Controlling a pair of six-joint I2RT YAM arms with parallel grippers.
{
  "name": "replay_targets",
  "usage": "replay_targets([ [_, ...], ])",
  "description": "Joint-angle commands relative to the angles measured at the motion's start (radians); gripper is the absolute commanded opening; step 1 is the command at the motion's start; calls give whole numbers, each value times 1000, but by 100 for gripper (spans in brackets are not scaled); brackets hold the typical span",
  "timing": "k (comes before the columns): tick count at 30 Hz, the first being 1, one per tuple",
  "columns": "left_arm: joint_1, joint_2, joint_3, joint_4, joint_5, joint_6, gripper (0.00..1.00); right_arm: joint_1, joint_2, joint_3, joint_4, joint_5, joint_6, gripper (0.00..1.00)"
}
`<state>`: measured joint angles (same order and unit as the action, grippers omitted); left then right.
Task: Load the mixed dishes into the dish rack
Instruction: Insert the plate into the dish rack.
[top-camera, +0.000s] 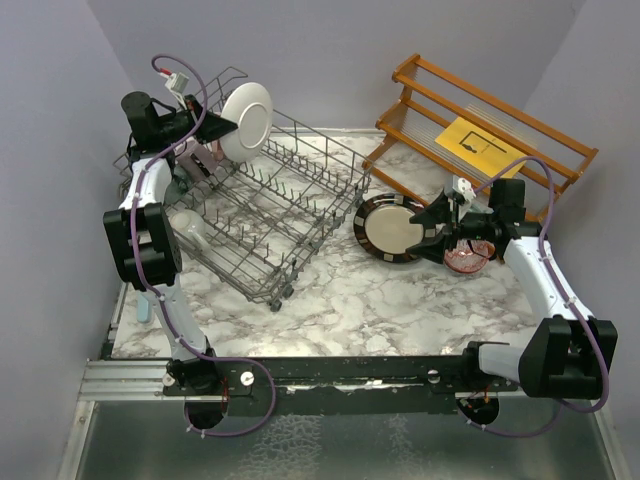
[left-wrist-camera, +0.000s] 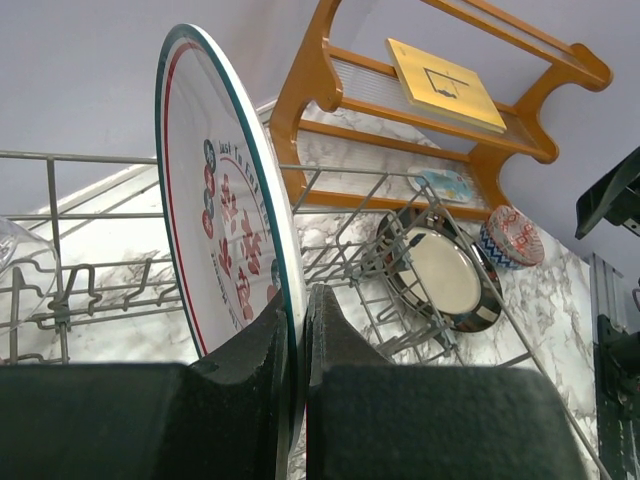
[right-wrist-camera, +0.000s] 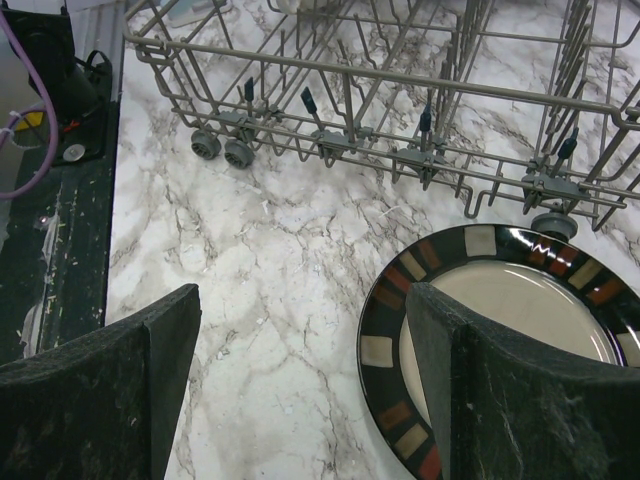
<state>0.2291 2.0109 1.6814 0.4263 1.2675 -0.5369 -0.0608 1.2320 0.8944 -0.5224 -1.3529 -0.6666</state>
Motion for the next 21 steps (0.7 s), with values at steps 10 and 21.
replay_targets([
  [10, 3, -7, -34, 219, 99, -111, 0, -7, -7, -9, 15, -22, -11, 83],
  [21, -5, 36, -44, 262, 114, -146, 0, -7, -4, -8, 15, -22, -11, 83],
])
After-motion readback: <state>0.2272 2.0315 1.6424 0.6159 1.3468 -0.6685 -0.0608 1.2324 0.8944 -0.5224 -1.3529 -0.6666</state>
